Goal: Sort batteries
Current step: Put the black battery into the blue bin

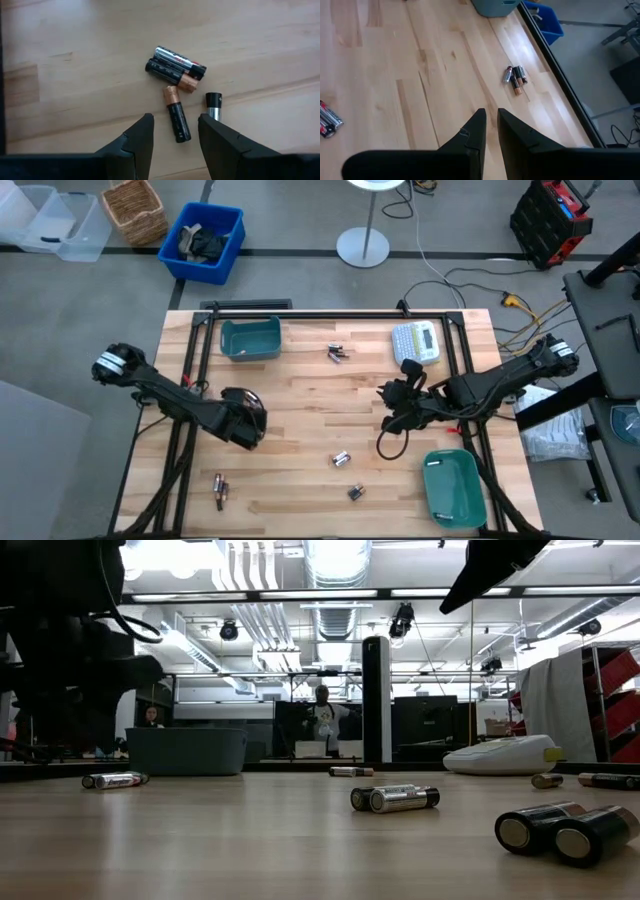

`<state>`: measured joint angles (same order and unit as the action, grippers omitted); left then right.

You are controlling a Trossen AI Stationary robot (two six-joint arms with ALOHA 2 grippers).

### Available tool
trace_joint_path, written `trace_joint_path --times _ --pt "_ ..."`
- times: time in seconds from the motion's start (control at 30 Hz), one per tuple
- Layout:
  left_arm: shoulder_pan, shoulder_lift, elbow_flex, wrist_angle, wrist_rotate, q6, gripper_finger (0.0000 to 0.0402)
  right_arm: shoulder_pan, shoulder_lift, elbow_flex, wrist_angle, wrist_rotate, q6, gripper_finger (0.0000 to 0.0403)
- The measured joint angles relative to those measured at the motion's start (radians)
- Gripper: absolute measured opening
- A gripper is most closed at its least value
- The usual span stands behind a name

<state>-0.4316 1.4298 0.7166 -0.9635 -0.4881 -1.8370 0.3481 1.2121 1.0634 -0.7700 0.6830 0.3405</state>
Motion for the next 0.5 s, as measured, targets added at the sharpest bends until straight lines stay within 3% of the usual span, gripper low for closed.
trace_joint_path --times 0.5 --pt "0.000 0.056 0.000 0.046 0.001 0.000 0.0136 0.000 0.000 -0.002 0.002 0.000 0.000 0.0039"
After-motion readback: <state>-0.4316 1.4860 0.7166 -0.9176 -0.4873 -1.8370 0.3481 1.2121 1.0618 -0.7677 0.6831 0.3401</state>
